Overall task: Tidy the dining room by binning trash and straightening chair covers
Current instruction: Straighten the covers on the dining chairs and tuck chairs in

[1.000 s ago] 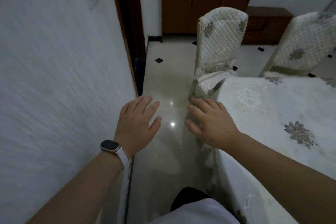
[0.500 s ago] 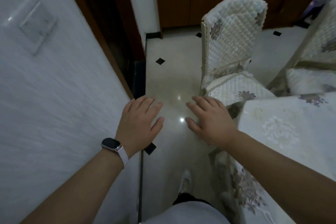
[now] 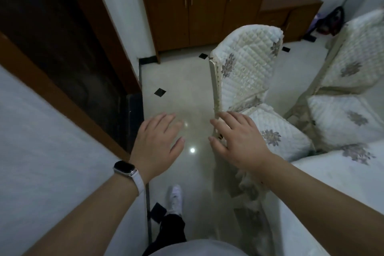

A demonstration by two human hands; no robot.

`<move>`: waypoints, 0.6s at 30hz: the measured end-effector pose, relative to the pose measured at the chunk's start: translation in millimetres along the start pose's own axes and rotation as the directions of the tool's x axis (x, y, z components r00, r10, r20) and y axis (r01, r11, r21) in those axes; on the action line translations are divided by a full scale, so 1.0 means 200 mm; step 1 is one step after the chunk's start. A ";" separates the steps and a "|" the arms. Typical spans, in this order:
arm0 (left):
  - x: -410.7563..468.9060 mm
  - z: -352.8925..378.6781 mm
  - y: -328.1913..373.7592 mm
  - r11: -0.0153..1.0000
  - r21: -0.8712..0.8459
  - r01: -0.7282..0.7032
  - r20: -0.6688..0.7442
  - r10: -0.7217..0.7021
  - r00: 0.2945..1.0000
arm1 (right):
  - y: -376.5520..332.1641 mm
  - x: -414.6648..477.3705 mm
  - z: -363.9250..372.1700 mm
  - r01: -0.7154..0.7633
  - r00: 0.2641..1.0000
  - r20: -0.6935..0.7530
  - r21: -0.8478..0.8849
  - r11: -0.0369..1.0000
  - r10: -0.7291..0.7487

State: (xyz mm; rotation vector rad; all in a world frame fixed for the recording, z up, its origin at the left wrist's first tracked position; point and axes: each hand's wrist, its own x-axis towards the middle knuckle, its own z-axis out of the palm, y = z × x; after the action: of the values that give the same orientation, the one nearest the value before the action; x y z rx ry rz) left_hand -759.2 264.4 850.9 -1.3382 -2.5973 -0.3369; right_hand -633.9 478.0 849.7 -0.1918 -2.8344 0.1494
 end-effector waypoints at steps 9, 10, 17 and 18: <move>0.85 0.22 -0.39 0.976 -0.090 -0.199 -0.004 0.199 0.980 | 0.21 0.66 0.05 -0.148 0.989 0.008 -0.139 0.979 0.151; 0.95 0.24 -0.42 0.968 -0.108 -0.228 -0.011 0.228 0.974 | 0.23 0.72 0.05 -0.179 0.984 -0.006 -0.150 0.972 0.180; 1.43 0.36 -0.53 0.916 -0.181 -0.359 -0.012 0.363 0.932 | 0.39 0.98 0.12 -0.320 0.947 -0.054 -0.187 0.929 0.315; 1.48 0.37 -0.55 0.909 -0.190 -0.372 -0.013 0.376 0.926 | 0.41 1.02 0.14 -0.332 0.943 -0.050 -0.192 0.924 0.329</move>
State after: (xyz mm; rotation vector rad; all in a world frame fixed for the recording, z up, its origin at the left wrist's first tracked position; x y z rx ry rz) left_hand -1023.1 453.9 850.4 -1.8735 -2.2983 -0.5133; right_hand -825.5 586.9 870.7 -0.7128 -2.7739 -0.0657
